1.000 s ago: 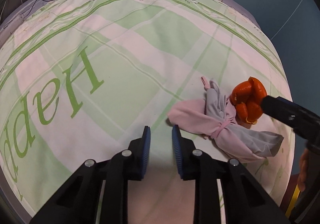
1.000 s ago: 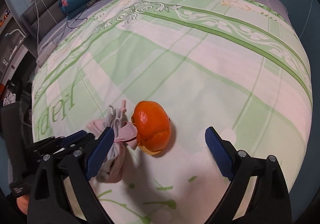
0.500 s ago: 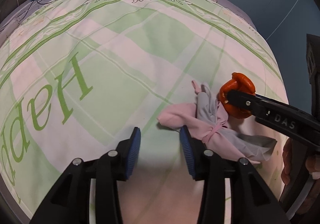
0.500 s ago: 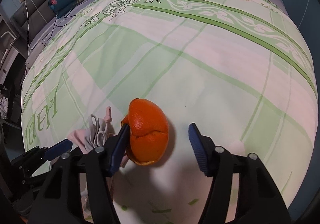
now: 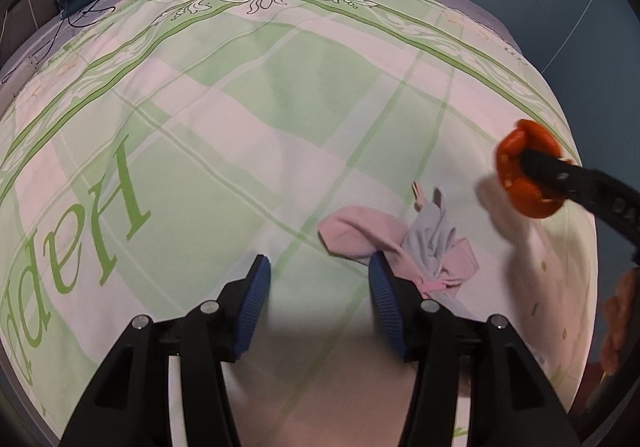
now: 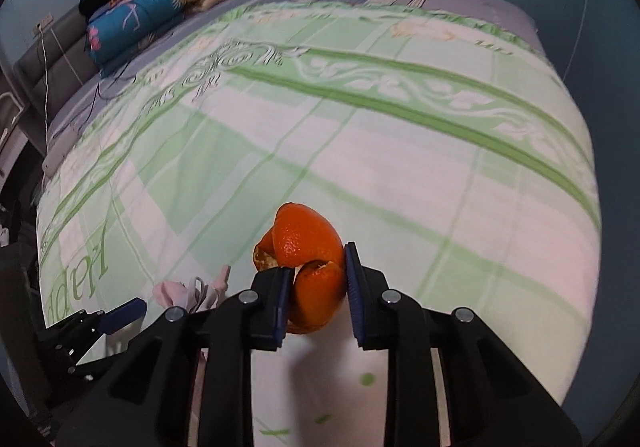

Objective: Collect trash
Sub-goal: 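Grasp the orange with the right tool while the left tool grasps the pink cloth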

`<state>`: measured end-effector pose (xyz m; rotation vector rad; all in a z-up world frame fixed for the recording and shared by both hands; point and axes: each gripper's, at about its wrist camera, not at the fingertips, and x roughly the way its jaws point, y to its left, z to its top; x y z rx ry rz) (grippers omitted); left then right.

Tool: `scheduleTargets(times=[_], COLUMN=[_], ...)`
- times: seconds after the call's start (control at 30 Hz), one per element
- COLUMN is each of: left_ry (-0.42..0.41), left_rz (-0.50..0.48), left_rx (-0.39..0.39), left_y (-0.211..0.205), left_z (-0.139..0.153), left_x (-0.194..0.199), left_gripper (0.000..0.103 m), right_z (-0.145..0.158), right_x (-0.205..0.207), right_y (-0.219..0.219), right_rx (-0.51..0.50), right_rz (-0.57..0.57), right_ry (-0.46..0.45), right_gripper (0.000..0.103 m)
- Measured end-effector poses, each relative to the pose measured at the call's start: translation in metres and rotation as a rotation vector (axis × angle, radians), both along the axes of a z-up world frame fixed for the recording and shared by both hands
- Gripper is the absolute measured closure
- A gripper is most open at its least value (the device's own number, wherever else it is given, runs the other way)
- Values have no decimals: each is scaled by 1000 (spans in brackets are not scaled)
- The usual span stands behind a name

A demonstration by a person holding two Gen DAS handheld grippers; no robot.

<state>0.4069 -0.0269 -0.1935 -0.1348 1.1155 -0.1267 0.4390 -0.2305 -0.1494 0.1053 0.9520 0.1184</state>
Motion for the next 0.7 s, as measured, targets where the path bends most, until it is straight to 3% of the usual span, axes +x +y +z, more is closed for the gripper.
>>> scheduleTargets(times=[0.2,0.43,0.7], left_ry=[-4,-53,-153], left_rz=[-34,-143,-199], left_rx=[5,74,267], left_y=[-22,-67,-99], left_z=[6,15,20], left_x=[1,-17,-45], left_gripper=[54,48,52], right_z=[23,54,78], right_x=[-24,-61,-109], right_y=[-35,-64,-90], right_rx=[53,61,61], right_rz=[-28,-41,-59], right_ry=[-30,-92,-151], right_gripper=[80,80,80])
